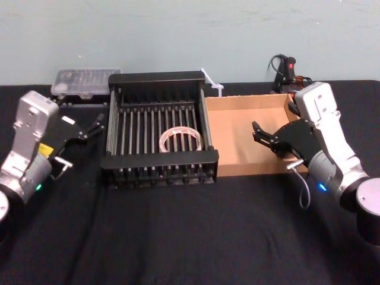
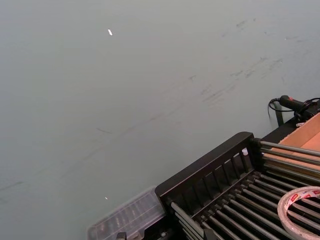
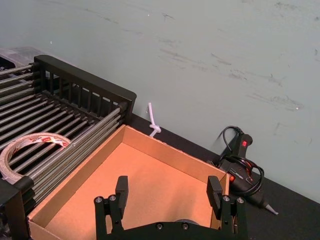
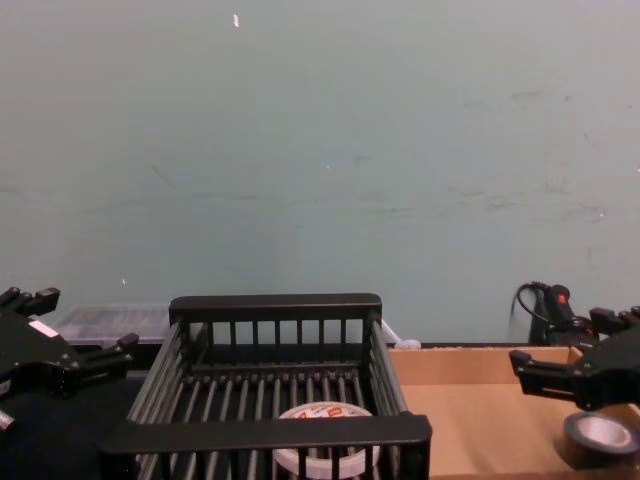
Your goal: Pick up the white tape and place it into the black box , Pick up the silver tape and place it into the brown box.
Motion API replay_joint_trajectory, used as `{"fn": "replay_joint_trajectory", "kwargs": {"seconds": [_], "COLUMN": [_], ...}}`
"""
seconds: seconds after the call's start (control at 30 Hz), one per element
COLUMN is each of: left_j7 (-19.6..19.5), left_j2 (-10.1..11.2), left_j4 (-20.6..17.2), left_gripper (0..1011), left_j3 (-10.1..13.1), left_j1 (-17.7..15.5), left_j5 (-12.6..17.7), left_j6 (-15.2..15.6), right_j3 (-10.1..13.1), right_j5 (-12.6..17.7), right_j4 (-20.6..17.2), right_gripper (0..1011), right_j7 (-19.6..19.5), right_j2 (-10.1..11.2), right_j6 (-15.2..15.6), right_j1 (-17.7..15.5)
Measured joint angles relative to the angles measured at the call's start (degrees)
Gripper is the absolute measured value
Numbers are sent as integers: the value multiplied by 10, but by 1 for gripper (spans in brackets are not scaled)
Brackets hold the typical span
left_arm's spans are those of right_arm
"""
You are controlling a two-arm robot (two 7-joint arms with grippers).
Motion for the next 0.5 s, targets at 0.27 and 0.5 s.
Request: {"fn": "replay_joint_trajectory", "kwargs": {"seconds": [0.27,0.5], "left_j7": [0,0], "left_j2": [0,0], "left_j4": [0,0], "left_gripper": [1001,1001], "left_j3": [0,0], "left_j1": [0,0], "left_j5": [0,0], "left_j6": [0,0], "right_j3": [-8,-40], "right_j5": [11,63], "right_j4": [10,50], "right_gripper": [1002,1002], "right_j7": [-7,-38], "right_j2": [16,77], "right_j6": [-18,-90], "right_j1": [4,23]}}
